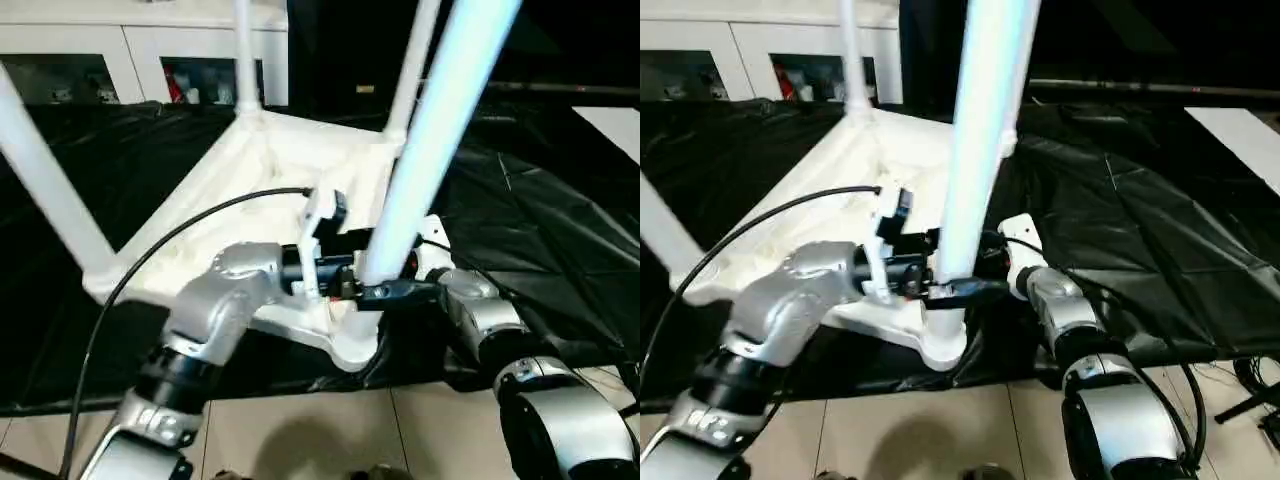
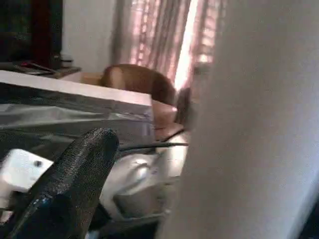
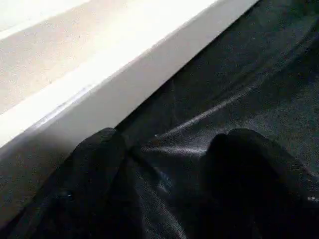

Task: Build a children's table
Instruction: Rotate table base

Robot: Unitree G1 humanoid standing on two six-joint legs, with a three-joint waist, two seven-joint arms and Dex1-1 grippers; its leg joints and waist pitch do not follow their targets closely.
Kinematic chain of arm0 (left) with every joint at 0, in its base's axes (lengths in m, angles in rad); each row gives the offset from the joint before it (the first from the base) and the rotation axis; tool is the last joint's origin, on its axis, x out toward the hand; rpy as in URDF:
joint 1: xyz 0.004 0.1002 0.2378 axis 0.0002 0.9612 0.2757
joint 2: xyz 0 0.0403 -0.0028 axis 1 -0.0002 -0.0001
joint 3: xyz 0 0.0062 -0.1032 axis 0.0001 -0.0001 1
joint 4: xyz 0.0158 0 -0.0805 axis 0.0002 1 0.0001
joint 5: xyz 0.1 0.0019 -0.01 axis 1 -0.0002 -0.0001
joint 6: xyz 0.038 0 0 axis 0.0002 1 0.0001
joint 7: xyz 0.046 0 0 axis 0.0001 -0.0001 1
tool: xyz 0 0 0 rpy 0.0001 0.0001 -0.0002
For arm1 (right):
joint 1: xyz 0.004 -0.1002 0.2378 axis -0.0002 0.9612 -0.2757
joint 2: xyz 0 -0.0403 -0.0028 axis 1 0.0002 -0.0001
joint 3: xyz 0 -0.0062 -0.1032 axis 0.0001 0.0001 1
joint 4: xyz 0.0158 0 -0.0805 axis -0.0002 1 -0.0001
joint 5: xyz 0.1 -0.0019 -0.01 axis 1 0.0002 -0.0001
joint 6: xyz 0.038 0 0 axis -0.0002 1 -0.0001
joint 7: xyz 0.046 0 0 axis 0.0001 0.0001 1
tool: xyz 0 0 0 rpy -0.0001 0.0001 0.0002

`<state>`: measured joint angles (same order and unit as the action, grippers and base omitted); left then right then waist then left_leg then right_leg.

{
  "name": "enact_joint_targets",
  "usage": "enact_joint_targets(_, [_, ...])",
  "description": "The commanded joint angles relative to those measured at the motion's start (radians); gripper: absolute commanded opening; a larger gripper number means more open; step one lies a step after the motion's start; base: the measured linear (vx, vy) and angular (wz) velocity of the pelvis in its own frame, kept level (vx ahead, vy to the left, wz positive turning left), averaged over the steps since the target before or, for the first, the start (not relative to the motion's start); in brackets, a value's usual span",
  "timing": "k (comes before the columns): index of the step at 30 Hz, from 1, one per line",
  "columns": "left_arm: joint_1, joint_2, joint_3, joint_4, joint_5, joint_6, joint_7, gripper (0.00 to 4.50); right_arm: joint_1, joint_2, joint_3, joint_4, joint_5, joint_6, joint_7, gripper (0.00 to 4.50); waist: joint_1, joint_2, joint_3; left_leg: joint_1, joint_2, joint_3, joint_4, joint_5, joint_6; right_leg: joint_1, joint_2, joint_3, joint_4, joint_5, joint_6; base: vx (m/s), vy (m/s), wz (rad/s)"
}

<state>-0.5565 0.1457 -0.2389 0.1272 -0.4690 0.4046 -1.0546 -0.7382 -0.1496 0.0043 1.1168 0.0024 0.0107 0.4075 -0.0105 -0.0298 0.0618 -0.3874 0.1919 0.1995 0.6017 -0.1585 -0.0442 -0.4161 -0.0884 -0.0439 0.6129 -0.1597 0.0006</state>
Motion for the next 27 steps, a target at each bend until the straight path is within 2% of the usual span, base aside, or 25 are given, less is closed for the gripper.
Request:
enact_joint_targets(1, [-0.018,-0.019,-0.031,0.015,0.021,-0.018,0.02,4.47,-0.02,0.044,0.02,0.0,0.007,-0.012,0.082,3.81,0.012,0.002,-0.075,0.014,0.029,-0.017,-0.071,-0.328,0.006,0.05,-0.04,0.028,-0.076,-0.286,-0.225,0.0,0.0,0.0])
enact_joint_targets(3, [-0.026,-0.044,-0.031,0.036,0.02,-0.029,0.022,4.47,-0.018,0.06,0.033,-0.009,0.01,-0.013,0.157,3.81,0.013,0.002,-0.076,0.013,0.029,-0.016,-0.07,-0.314,0.014,0.052,-0.041,0.028,-0.074,-0.267,-0.234,0.0,0.0,0.0])
enact_joint_targets(6, [-0.047,-0.074,-0.04,0.084,0.05,-0.07,0.035,4.47,-0.029,0.07,0.041,0.004,0.0,-0.018,0.15,3.81,0.012,-0.004,-0.075,0.013,0.029,-0.014,-0.068,-0.301,0.028,0.051,-0.04,0.029,-0.076,-0.254,-0.247,0.0,0.0,0.0])
enact_joint_targets(7, [-0.052,-0.077,-0.04,0.095,0.059,-0.081,0.04,4.47,-0.031,0.07,0.041,0.008,-0.003,-0.02,0.142,3.81,0.013,-0.001,-0.075,0.014,0.03,-0.016,-0.069,-0.307,0.026,0.051,-0.042,0.028,-0.075,-0.267,-0.247,0.0,0.0,0.0])
enact_joint_targets(8, [-0.06,-0.084,-0.039,0.118,0.078,-0.105,0.051,4.47,-0.036,0.069,0.041,0.014,-0.009,-0.024,0.124,3.81,0.012,-0.003,-0.075,0.012,0.03,-0.016,-0.07,-0.308,0.025,0.052,-0.042,0.028,-0.075,-0.273,-0.245,0.0,0.0,0.0])
enact_joint_targets(10, [-0.087,-0.08,-0.028,0.181,0.13,-0.148,0.103,4.47,-0.048,0.058,0.025,0.028,-0.013,-0.042,0.067,3.81,0.012,-0.003,-0.073,0.016,0.03,-0.017,-0.07,-0.329,0.017,0.048,-0.044,0.027,-0.08,-0.316,-0.234,0.0,0.0,0.0])
enact_joint_targets(13, [-0.099,-0.069,-0.024,0.212,0.163,-0.175,0.133,4.47,-0.056,0.046,0.011,0.033,-0.016,-0.057,0.027,3.81,0.012,-0.004,-0.072,0.015,0.03,-0.02,-0.072,-0.345,0.01,0.046,-0.044,0.026,-0.083,-0.357,-0.212,0.0,0.0,0.0])
enact_joint_targets(14, [-0.113,-0.05,-0.018,0.246,0.198,-0.199,0.163,4.47,-0.068,0.025,-0.017,0.036,-0.011,-0.072,-0.029,3.81,0.012,-0.006,-0.072,0.017,0.029,-0.018,-0.071,-0.347,0.007,0.043,-0.044,0.027,-0.085,-0.365,-0.202,0.0,0.0,0.0])
enact_joint_targets(18, [-0.121,0.001,-0.008,0.289,0.242,-0.232,0.172,4.47,-0.091,-0.03,-0.085,0.025,0.031,-0.088,-0.076,3.81,0.021,-0.003,-0.072,0.023,0.029,-0.017,-0.07,-0.353,0.005,0.039,-0.042,0.027,-0.085,-0.373,-0.195,0.0,0.0,0.0])
enact_joint_targets(21, [-0.117,0.03,0.002,0.306,0.254,-0.239,0.166,4.47,-0.095,-0.063,-0.105,0.003,0.051,-0.09,-0.047,3.81,0.03,-0.002,-0.072,0.025,0.029,-0.015,-0.071,-0.35,0.006,0.038,-0.039,0.027,-0.083,-0.342,-0.198,0.0,0.0,0.0])
enact_joint_targets(24, [-0.114,0.06,0.007,0.333,0.274,-0.251,0.175,4.47,-0.083,-0.096,-0.113,-0.035,0.063,-0.09,-0.005,3.81,0.033,-0.006,-0.075,0.017,0.026,-0.014,-0.07,-0.325,0.013,0.044,-0.04,0.026,-0.079,-0.322,-0.198,0.0,0.0,0.0])
enact_joint_targets(27, [-0.098,0.103,0.014,0.355,0.279,-0.251,0.147,4.47,-0.021,-0.167,-0.09,-0.122,0.058,-0.07,0.11,3.81,0.04,-0.007,-0.076,0.02,0.027,-0.012,-0.067,-0.304,0.024,0.043,-0.04,0.028,-0.079,-0.3,-0.2,0.0,0.0,0.0])
